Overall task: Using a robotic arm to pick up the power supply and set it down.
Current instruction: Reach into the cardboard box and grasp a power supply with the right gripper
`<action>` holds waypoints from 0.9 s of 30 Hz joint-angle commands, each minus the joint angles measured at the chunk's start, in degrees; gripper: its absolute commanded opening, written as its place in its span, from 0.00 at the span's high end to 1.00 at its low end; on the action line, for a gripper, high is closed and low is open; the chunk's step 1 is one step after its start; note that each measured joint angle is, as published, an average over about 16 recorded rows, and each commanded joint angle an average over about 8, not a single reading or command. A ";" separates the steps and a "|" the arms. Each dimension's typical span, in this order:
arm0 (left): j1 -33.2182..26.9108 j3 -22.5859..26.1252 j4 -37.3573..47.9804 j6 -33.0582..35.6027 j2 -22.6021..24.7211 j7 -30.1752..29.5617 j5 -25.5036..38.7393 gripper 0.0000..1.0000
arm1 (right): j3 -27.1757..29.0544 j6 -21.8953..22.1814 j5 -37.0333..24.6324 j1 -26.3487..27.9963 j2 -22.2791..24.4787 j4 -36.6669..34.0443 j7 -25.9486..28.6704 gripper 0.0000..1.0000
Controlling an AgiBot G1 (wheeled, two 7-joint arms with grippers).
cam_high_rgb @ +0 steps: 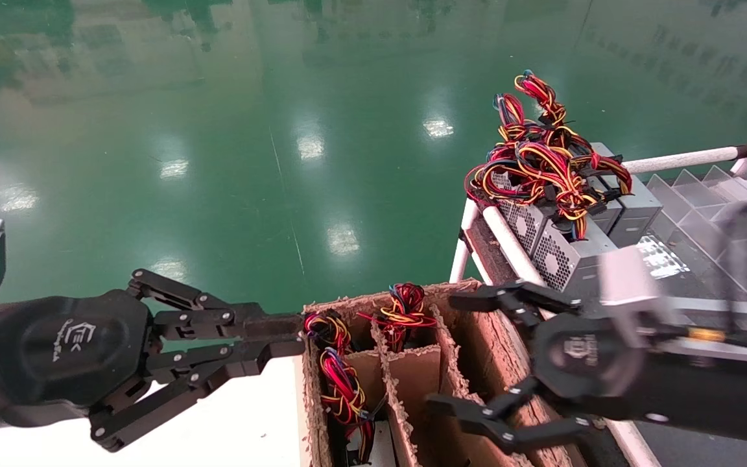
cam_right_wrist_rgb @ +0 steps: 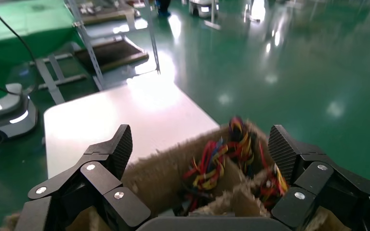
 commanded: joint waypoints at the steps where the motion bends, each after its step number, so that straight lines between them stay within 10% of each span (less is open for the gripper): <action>1: 0.00 0.00 0.00 0.00 0.00 0.00 0.00 0.00 | -1.36 0.64 -2.14 0.86 -1.39 -1.27 0.54 0.00; 13: -0.01 0.03 0.00 -0.01 -0.01 0.02 -0.02 0.00 | -9.22 0.76 -12.92 6.17 -12.67 -12.00 -1.29 0.00; 21: -0.01 0.05 0.00 -0.02 -0.02 0.02 -0.03 0.00 | -11.28 0.58 -15.43 7.18 -17.54 -19.40 -5.45 0.95; 27: -0.02 0.06 0.00 -0.02 -0.02 0.03 -0.04 0.00 | -11.44 1.24 -15.90 7.45 -19.63 -23.96 -8.72 1.00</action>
